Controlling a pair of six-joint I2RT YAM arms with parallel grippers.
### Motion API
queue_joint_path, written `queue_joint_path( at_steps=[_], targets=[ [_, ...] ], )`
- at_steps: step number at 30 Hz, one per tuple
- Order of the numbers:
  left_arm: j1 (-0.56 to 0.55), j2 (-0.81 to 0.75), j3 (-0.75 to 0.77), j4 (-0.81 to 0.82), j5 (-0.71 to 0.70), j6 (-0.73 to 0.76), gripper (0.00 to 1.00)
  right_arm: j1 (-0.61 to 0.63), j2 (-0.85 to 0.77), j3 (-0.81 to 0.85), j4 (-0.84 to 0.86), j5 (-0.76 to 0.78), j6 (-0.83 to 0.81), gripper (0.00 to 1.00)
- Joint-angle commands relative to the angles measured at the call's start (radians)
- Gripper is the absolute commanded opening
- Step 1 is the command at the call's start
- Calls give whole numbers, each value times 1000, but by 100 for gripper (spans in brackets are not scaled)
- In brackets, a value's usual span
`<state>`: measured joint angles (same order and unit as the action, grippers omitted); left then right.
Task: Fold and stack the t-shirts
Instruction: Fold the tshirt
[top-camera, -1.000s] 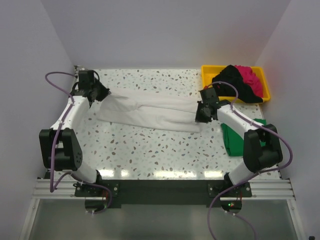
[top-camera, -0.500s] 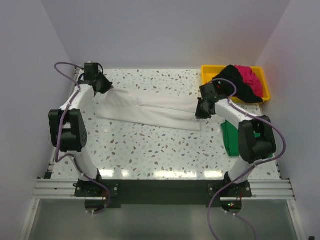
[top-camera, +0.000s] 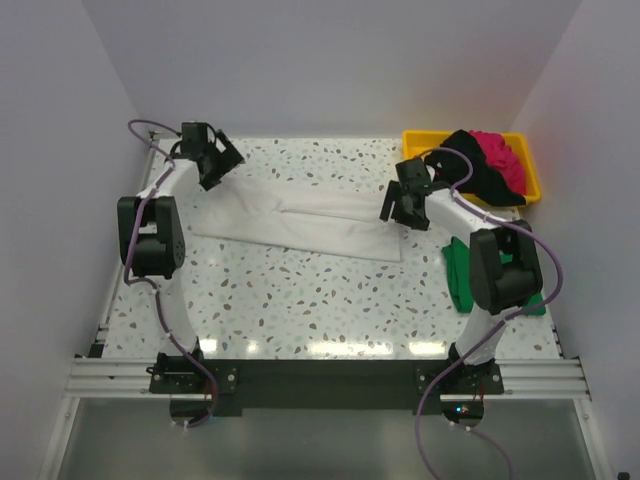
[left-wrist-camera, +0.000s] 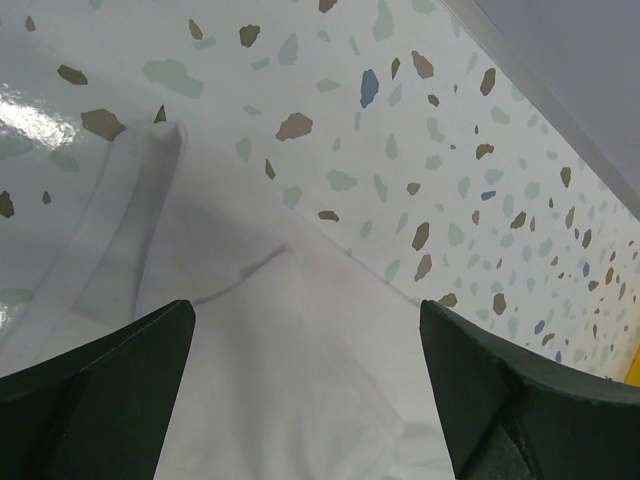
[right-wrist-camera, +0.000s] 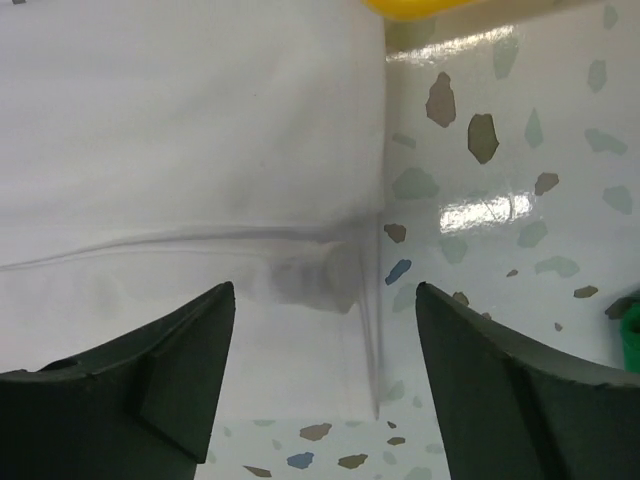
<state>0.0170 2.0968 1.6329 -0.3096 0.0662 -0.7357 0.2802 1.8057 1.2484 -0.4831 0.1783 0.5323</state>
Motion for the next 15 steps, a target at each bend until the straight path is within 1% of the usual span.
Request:
queue_joint_path(
  at_steps=[1, 2, 5, 7, 8, 10, 11, 12, 14, 15],
  targets=[
    [-9, -35, 50, 9, -5, 45, 100, -4, -49, 45, 15, 76, 0, 78],
    [-9, -46, 41, 7, -8, 47, 100, -4, -71, 39, 14, 85, -12, 81],
    [-37, -122, -2, -8, -35, 53, 100, 0, -121, 4, 24, 56, -34, 98],
    [-48, -162, -53, -13, -65, 55, 100, 16, -152, -27, 49, 47, -63, 98],
    [-60, -202, -73, -14, -65, 53, 100, 19, -166, -39, 66, 15, -77, 99],
    [-77, -245, -149, -6, -87, 58, 100, 19, -197, -67, 156, -96, -107, 99],
    [-90, -282, -177, 4, -91, 56, 100, 20, -195, -84, 190, -146, -121, 99],
    [-97, -299, -208, 12, -95, 53, 100, 19, -169, -83, 240, -233, -129, 99],
    [-104, -336, -298, 38, -86, 38, 100, 19, -110, 0, 232, -267, -166, 99],
    [-106, -343, -327, 53, -66, 30, 100, 19, -74, 41, 194, -269, -173, 99]
  ],
)
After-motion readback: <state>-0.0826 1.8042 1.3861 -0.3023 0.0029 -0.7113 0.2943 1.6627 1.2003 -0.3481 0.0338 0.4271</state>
